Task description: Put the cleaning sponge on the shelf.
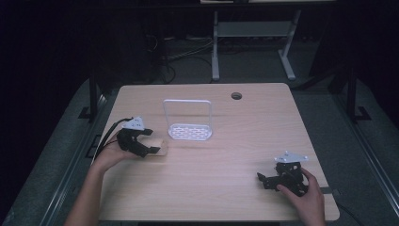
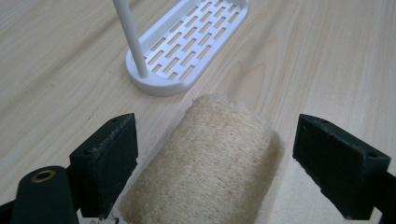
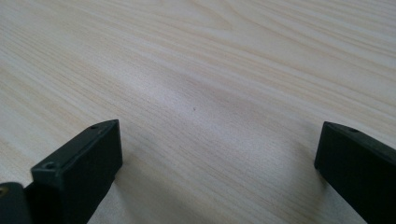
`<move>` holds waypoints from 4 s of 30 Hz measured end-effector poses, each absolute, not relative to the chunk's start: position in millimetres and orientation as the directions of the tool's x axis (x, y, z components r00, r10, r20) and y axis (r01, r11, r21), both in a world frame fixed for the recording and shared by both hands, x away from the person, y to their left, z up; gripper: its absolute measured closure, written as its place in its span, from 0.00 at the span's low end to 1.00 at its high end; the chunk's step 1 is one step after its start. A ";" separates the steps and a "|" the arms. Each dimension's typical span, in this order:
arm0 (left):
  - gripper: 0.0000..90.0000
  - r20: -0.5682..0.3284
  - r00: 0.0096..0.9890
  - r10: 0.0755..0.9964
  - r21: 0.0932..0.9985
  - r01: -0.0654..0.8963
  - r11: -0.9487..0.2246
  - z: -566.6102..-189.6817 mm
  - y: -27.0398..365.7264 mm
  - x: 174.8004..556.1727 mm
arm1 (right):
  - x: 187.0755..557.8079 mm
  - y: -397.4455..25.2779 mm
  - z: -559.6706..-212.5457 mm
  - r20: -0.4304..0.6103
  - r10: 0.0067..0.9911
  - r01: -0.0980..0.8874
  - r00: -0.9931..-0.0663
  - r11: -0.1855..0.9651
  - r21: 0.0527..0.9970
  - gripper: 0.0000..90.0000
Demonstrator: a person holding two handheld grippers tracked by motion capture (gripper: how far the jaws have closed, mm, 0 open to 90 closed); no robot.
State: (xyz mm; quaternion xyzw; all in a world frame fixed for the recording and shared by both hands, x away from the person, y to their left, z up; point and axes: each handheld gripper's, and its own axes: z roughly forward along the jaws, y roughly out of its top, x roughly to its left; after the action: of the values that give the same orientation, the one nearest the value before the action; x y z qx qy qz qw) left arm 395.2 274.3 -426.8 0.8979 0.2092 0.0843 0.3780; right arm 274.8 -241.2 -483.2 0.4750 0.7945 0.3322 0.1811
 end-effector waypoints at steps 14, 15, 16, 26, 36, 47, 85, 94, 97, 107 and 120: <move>0.15 -0.007 0.915 0.404 0.694 0.295 -0.657 -435.7 271.0 397.3 | 274.8 -241.2 -483.2 0.028 0.875 0.635 -0.483 0.328 0.700 0.01; 0.15 -0.003 0.915 0.403 0.690 0.294 -0.661 -436.2 270.9 397.4 | 274.8 -241.2 -483.2 0.028 0.875 0.634 -0.483 0.328 0.700 0.01; 0.15 -0.008 0.916 0.400 0.688 0.295 -0.663 -436.7 270.7 397.3 | 274.8 -241.2 -483.2 0.028 0.875 0.635 -0.483 0.328 0.700 0.01; 0.15 -0.004 0.916 0.400 0.662 0.303 -0.686 -441.1 269.2 397.3 | 274.8 -241.2 -483.2 0.028 0.875 0.634 -0.483 0.328 0.700 0.01; 0.15 0.002 0.917 0.399 0.623 0.311 -0.718 -447.0 265.3 398.3 | 274.8 -241.2 -483.2 0.028 0.875 0.634 -0.483 0.328 0.700 0.01; 0.20 -0.012 0.912 0.411 0.626 0.327 -0.708 -445.9 266.6 399.3 | 274.8 -241.2 -483.2 0.028 0.875 0.634 -0.483 0.328 0.700 0.01; 0.31 -0.085 0.888 0.451 0.664 0.388 -0.639 -444.8 277.0 392.5 | 274.8 -241.2 -483.2 0.028 0.875 0.635 -0.483 0.328 0.700 0.01; 0.31 -0.098 0.879 0.467 0.667 0.407 -0.624 -443.3 276.7 384.0 | 274.8 -241.2 -483.2 0.028 0.875 0.634 -0.483 0.328 0.700 0.01; 0.31 -0.095 0.875 0.475 0.676 0.407 -0.614 -441.8 275.4 382.3 | 274.8 -241.2 -483.2 0.028 0.875 0.635 -0.483 0.328 0.700 0.01; 0.31 -0.115 0.867 0.486 0.677 0.426 -0.600 -436.3 263.9 377.9 | 274.8 -241.2 -483.2 0.028 0.875 0.634 -0.483 0.328 0.700 0.01; 0.31 -0.125 0.855 0.503 0.710 0.432 -0.557 -422.6 255.0 373.9 | 274.8 -241.2 -483.2 0.028 0.875 0.635 -0.483 0.328 0.700 0.01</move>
State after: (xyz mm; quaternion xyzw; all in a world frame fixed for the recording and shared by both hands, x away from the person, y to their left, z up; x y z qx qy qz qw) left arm 373.9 255.0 -422.6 0.8810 0.2652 0.0459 0.3890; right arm 274.8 -241.2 -483.2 0.4750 0.7945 0.3322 0.1811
